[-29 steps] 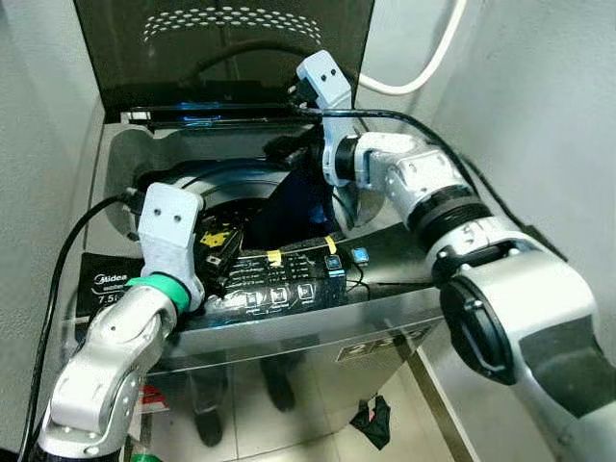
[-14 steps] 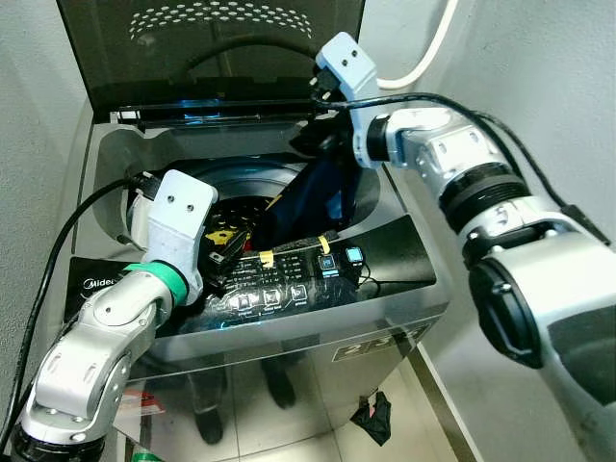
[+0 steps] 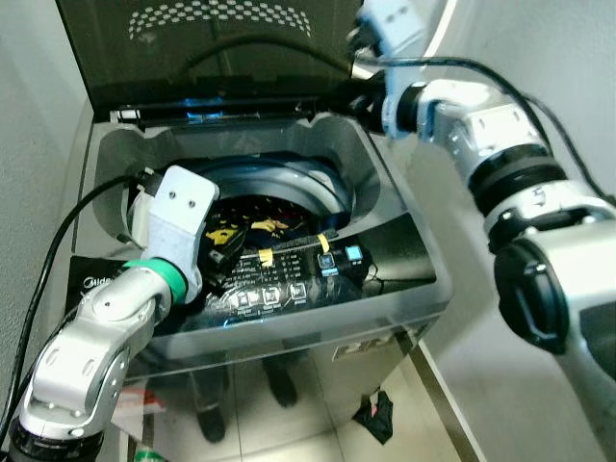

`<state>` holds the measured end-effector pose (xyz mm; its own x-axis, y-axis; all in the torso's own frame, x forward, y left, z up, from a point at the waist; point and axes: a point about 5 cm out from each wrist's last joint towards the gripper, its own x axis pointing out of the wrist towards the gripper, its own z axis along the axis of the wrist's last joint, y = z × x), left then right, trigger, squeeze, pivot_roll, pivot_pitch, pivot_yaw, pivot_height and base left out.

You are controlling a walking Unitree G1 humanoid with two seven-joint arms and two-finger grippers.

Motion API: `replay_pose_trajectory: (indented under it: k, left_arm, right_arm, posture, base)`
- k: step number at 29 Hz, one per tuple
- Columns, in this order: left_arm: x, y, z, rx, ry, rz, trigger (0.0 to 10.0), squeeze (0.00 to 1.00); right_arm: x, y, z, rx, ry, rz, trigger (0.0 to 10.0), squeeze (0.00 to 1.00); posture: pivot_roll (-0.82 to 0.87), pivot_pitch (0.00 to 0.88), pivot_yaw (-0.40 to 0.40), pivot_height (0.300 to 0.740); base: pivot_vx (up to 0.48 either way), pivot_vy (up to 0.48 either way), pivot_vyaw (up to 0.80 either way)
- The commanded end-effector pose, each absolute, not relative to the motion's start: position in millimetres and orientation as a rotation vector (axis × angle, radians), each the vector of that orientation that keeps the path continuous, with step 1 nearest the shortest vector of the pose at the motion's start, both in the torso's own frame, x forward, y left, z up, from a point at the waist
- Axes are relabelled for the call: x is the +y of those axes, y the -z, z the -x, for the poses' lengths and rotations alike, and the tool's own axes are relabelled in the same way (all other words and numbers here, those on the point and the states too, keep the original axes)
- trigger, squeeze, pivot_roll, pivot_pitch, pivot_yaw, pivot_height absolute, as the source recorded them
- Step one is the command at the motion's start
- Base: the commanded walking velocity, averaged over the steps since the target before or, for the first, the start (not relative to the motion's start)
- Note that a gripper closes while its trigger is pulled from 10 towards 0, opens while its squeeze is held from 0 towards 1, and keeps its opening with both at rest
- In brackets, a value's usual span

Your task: Clothes washing

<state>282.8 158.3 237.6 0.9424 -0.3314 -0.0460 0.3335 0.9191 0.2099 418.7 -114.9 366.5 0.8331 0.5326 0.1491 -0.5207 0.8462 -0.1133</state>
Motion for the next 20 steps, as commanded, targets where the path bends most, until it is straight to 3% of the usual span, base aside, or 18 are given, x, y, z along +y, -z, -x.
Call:
replay_pose_trajectory:
  k: [1,6,12,14,20]
  left_arm:
    - [160.7,-239.1,-282.9,-0.005,0.313,-0.204,10.0,0.00]
    - [163.6,-238.8,-286.8,-0.028,0.283,-0.206,10.0,0.00]
    - [163.6,-235.8,-300.4,-0.098,0.160,-0.164,10.0,0.00]
    - [158.7,-231.5,-299.5,-0.112,0.164,-0.149,10.0,0.00]
    - [153.7,-232.1,-298.2,-0.140,0.177,-0.116,10.0,0.00]
  right_arm:
    - [-131.3,-351.6,-421.9,-0.250,-0.434,-0.076,10.0,0.00]
    - [-130.9,-319.3,-415.0,-0.339,-0.330,-0.151,10.0,0.00]
    - [-113.5,-240.9,-364.1,-0.382,-0.273,-0.208,10.0,0.00]
    - [-115.4,-229.3,-345.4,-0.404,-0.230,-0.230,10.0,0.00]
    - [-117.9,-233.0,-341.0,-0.451,-0.217,-0.223,10.0,0.00]
  posture:
    - [0.19,0.032,0.008,0.740]
    - [0.17,0.024,0.042,0.740]
    - [0.14,0.014,0.064,0.740]
    - [0.13,0.000,0.058,0.740]
    - [0.12,0.000,0.058,0.740]
  base:
    - [0.000,0.000,0.00]
    - [0.000,0.000,0.00]
    - [0.000,0.000,0.00]
    - [0.000,0.000,0.79]
    - [0.000,0.000,0.80]
